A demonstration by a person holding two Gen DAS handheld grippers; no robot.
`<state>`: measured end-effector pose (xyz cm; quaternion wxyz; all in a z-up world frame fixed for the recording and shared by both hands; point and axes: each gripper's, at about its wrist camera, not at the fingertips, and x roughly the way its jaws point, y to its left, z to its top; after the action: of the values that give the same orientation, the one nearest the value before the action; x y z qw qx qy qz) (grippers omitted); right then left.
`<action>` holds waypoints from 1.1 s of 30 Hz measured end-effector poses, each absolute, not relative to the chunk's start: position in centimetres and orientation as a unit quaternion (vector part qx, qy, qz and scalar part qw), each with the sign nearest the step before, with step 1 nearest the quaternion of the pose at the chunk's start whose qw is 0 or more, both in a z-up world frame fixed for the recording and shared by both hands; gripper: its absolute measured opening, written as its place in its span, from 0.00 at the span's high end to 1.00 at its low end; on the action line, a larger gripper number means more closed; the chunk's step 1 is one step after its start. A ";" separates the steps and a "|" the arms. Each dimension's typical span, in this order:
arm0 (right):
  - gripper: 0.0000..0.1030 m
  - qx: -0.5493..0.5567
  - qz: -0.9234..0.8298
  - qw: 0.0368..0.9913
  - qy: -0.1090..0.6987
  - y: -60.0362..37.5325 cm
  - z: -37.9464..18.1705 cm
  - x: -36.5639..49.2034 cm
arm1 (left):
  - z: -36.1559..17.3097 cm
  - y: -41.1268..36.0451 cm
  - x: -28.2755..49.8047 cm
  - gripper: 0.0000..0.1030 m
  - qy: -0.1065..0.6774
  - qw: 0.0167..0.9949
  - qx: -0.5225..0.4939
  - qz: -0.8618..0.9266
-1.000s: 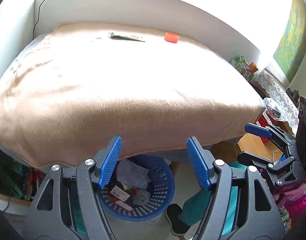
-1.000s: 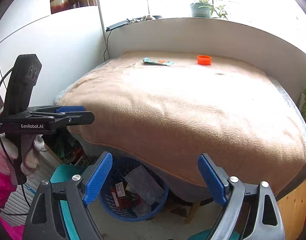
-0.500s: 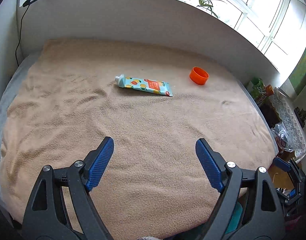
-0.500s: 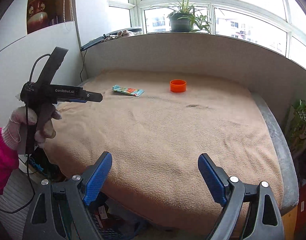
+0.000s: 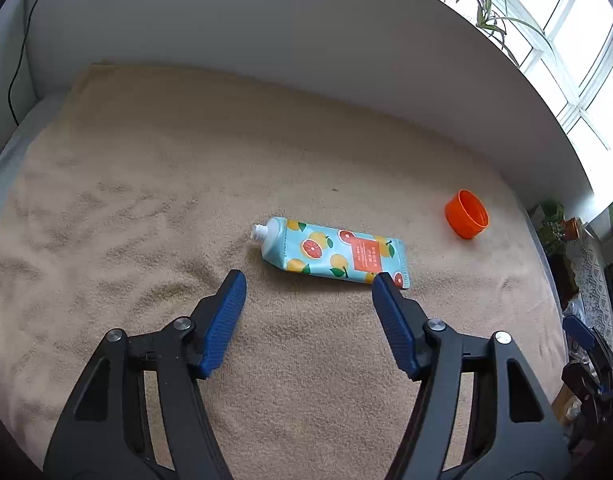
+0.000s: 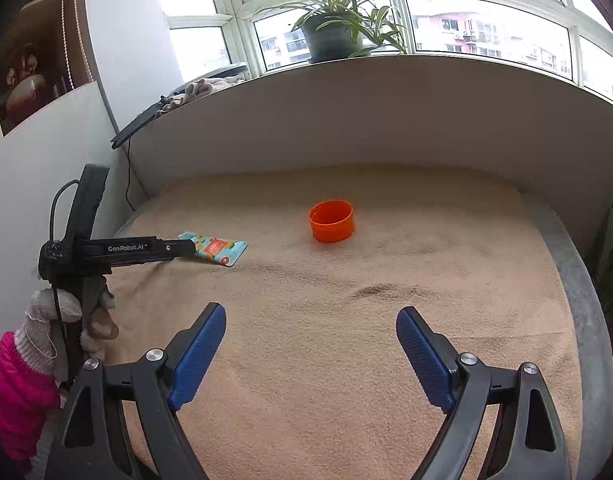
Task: Collect trash
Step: 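Grasp the small fruit-print tube with the left tool while the right tool grasps the orange cap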
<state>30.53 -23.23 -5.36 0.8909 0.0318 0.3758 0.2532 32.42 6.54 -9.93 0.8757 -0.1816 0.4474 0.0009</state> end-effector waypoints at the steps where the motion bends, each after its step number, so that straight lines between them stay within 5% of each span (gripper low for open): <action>1: 0.13 0.041 0.252 0.889 0.379 -23.2 -5.5 31.4 | -10.1 6.8 32.6 0.47 0.445 0.876 -0.187 0.002; 10: 0.18 0.044 0.227 0.886 0.401 -20.7 -7.2 38.4 | -10.7 7.1 34.8 0.47 0.434 0.882 -0.186 0.005; 15: 0.20 0.015 0.206 0.887 0.412 -18.6 -8.3 41.1 | -11.0 7.9 35.4 0.73 0.428 0.881 -0.202 0.010; 20: 0.21 -0.015 0.195 0.887 0.418 -16.6 -8.8 42.5 | -11.3 8.9 35.3 0.79 0.419 0.881 -0.219 0.002; 27: 0.52 -0.030 0.184 0.879 0.440 -15.7 -10.3 43.8 | -10.8 9.2 35.2 0.83 0.406 0.886 -0.226 -0.005; 33: 0.53 -0.018 0.182 0.890 0.418 -16.5 -9.7 42.9 | -10.2 9.7 33.8 0.83 0.391 0.893 -0.222 -0.005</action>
<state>42.89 -16.55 -9.68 0.8899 -0.0179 0.4181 0.1816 33.79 9.68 -10.18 0.8932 -0.2218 0.3911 -0.0051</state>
